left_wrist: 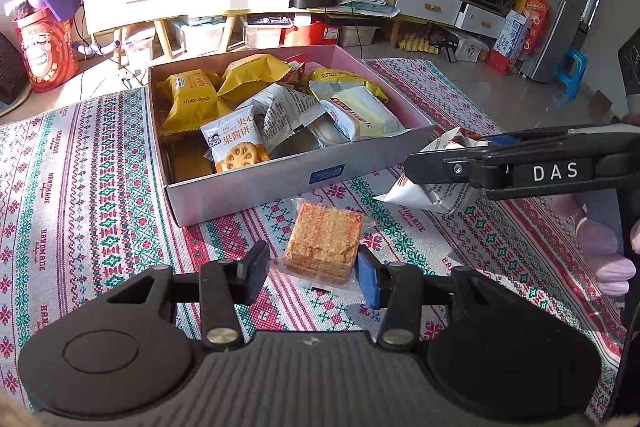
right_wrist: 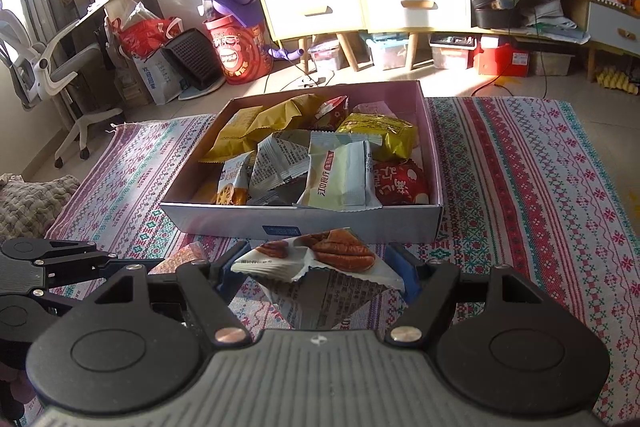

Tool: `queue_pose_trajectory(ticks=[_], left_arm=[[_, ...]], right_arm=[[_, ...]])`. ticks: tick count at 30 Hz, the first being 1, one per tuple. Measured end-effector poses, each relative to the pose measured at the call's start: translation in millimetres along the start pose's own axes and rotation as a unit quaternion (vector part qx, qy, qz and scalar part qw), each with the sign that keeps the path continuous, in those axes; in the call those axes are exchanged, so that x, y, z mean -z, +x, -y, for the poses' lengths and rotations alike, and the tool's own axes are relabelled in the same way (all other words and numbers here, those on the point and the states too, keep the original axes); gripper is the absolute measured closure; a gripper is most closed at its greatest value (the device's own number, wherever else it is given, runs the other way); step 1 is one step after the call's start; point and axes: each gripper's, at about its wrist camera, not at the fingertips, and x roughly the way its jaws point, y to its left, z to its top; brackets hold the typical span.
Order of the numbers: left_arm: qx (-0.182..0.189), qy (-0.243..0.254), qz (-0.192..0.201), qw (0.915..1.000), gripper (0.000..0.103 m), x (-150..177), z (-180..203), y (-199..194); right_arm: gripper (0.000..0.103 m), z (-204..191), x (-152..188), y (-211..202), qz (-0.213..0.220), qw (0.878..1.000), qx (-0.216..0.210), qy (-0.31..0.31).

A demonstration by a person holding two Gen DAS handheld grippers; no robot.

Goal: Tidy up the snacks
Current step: 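Carry both packets into the pink box and open both tools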

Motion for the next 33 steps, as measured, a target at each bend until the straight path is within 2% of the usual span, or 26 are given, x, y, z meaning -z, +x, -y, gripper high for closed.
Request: queue_pose_trajectory(ticks=[19,25,33], left_arm=[[-0.040,-0.066,0.050,0.9958,0.050,-22,-22,-15],[-0.073,-0.088,0.068,0.9912,0.050,-34,-29,-7],[-0.093,-0.112,0.068,0.9870,0.050,-46,-41,12]], right_arm=[[0.033,10,-27,-15,0.036,0.999,-0.004,0.038],[0.033,9,-36,-5,0.043,0.998,-0.005,0.044],[0.033,-1,-48,18,0.043,0.998,-0.022,0.043]])
